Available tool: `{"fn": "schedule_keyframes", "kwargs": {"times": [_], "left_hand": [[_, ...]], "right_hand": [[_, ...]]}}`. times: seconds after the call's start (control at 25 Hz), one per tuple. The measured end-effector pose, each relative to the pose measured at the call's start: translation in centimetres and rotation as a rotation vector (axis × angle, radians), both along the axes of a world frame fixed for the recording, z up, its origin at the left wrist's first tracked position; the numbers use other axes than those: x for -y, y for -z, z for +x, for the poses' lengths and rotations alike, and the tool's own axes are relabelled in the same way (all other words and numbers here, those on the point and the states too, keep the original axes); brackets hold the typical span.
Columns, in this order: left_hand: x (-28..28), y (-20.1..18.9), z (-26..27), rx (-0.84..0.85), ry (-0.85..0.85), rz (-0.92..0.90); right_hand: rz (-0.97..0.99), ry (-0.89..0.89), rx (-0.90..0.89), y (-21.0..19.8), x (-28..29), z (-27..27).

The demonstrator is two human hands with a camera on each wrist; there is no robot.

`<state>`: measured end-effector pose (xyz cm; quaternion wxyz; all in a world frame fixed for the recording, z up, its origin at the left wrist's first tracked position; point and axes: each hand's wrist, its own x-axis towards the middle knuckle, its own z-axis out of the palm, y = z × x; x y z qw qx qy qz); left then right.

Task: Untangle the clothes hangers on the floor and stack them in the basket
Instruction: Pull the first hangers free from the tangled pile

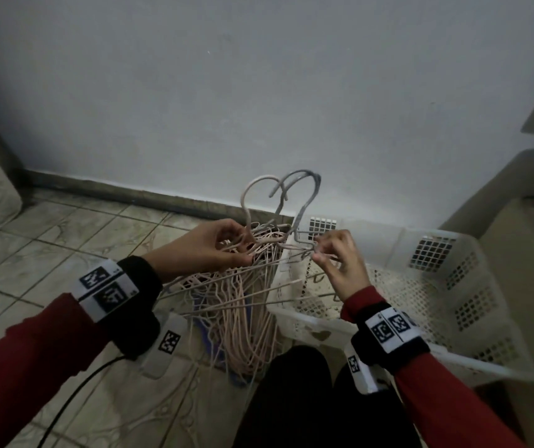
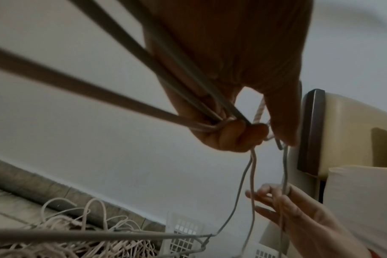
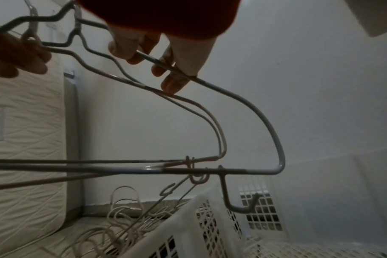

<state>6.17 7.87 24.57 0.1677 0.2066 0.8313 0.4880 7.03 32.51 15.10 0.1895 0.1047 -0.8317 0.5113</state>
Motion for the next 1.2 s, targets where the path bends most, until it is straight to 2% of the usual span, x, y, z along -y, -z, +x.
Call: {"fn": "schedule_keyframes", "kwargs": {"times": [0.16,0.32,0.48,0.56,0.6,0.72,0.8,0.88,0.96,1.04,1.08,1.2], "left_hand": [[0.5,0.8,0.7,-0.101,-0.046,0.010],[2.7,1.7,1.4,-0.130,-0.102,-0.006],[3.8,3.5,1.8,-0.384,-0.223,-0.352],[3.8,4.1,1.7,-0.429,-0.339,-0.448],[4.1,4.2,1.6,-0.433,-0.374,-0.458],[5.4,3.6,1.3,-0.471,-0.407,-0.451],[6.1,3.0,1.0,-0.492,-0.377,-0.427],[6.4,2.4,0.5,-0.482,-0.382,-0.375],[6.7,2.1,-0.1,-0.480,-0.420,-0.352],[7.2,2.1,-0.5,-0.474,-0.457,-0.280],[7.4,2.2,-0.6,-0.465,-0.451,-0.247],[8.0,2.3,-0.5,-0.485,-0.420,-0.230]], "right_hand": [[0.138,-0.071,0.009,-0.9,3.3,-0.5],[0.340,-0.089,0.057,-0.9,4.5,-1.9],[0.364,-0.261,-0.021,-1.4,5.5,-3.1],[0.305,-0.285,0.077,-2.3,5.1,-3.7],[0.242,-0.241,0.146,-2.6,4.3,-4.0],[0.036,0.107,0.167,-1.3,-0.5,-4.7],[0.079,0.303,0.282,1.3,-2.6,-5.3],[-0.049,0.242,0.616,4.4,-1.9,-5.7],[-0.403,0.063,0.870,6.3,-0.1,-5.7],[-0.628,-0.056,0.938,7.3,1.4,-6.2],[-0.672,-0.083,0.919,7.3,2.0,-6.6],[-0.584,-0.086,0.814,7.1,4.0,-7.8]]}}
